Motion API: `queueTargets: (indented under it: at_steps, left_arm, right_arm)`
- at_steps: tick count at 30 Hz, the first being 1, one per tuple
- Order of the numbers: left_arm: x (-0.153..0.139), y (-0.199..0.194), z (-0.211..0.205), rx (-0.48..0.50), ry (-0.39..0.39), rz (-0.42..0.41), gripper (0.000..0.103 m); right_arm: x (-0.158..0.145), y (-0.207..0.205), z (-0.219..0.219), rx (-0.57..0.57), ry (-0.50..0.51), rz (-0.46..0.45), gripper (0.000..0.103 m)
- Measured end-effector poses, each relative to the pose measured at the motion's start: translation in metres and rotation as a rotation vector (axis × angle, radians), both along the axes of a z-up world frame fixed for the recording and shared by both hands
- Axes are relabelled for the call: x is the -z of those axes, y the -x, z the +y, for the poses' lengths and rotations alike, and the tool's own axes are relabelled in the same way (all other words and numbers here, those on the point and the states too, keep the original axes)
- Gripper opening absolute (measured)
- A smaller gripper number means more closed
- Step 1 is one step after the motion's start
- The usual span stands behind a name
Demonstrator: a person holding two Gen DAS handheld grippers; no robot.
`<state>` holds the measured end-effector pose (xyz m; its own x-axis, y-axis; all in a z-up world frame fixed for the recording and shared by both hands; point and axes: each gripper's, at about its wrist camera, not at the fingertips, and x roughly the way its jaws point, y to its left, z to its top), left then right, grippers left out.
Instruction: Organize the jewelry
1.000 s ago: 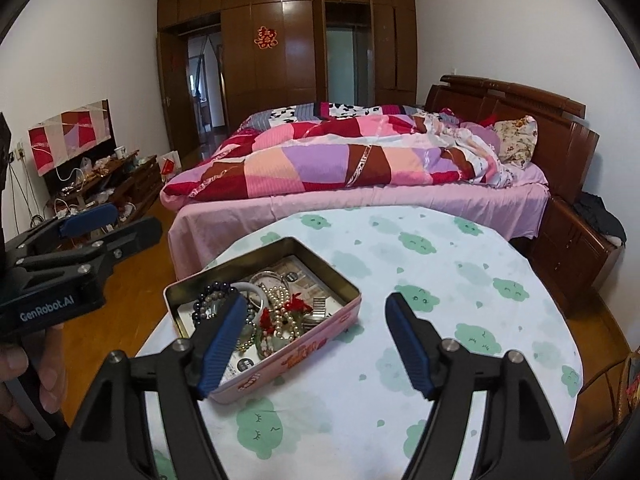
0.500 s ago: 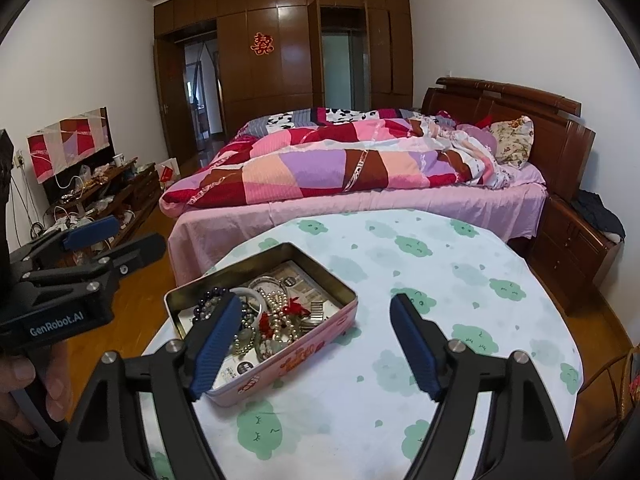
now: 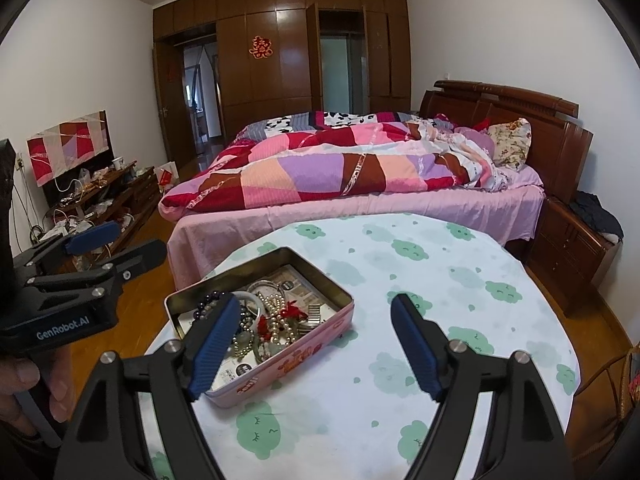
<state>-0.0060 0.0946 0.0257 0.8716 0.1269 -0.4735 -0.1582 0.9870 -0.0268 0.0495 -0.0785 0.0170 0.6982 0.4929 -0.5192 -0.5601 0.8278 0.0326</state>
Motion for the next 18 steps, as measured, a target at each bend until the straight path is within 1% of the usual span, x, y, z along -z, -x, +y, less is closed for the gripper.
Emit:
queueTargets:
  at_steps: [18]
  left_arm:
    - [0.003,0.0008,0.0008,-0.002,-0.004,0.009,0.082]
  right_arm:
    - [0.0001,-0.0013,-0.005,0.006,0.002,0.0,0.083]
